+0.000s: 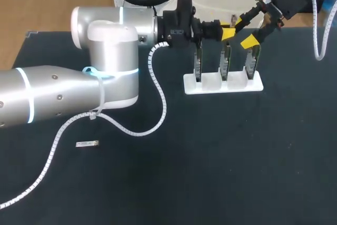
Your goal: Pick up the optical module with the left hand, and insert it into the network port with the right hand.
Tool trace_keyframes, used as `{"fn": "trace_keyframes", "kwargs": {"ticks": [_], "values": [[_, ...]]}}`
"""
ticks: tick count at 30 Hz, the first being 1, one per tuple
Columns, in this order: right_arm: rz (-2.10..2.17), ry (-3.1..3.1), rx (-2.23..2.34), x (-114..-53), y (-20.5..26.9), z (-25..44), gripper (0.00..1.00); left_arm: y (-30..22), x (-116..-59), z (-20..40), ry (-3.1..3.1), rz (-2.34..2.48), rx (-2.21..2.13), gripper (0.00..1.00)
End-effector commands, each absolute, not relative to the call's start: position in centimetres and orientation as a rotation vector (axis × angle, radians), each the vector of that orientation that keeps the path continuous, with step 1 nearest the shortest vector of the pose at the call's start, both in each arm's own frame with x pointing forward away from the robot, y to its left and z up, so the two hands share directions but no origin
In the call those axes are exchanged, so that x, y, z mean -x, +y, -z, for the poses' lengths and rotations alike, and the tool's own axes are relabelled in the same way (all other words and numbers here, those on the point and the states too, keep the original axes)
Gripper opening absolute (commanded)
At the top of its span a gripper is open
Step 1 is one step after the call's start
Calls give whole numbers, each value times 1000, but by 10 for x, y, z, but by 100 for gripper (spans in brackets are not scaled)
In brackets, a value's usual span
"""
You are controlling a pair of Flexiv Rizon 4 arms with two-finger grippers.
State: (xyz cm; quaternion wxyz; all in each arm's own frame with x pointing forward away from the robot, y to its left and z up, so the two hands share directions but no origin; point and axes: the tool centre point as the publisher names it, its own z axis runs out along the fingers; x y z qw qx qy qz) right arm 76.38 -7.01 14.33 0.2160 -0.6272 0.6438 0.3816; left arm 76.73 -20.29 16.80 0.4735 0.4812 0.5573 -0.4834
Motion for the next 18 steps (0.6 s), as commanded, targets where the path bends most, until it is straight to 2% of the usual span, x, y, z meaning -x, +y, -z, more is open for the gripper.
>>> {"fn": "trace_keyframes", "kwargs": {"ticks": [1,18], "values": [[-1049,1785,1734,-761,-70,-143,100,-203,-769,-167,1365,1187,-1182,0],[-1049,1785,1734,-761,-70,-143,100,-201,-767,-166,1370,1207,-1161,0]]}}
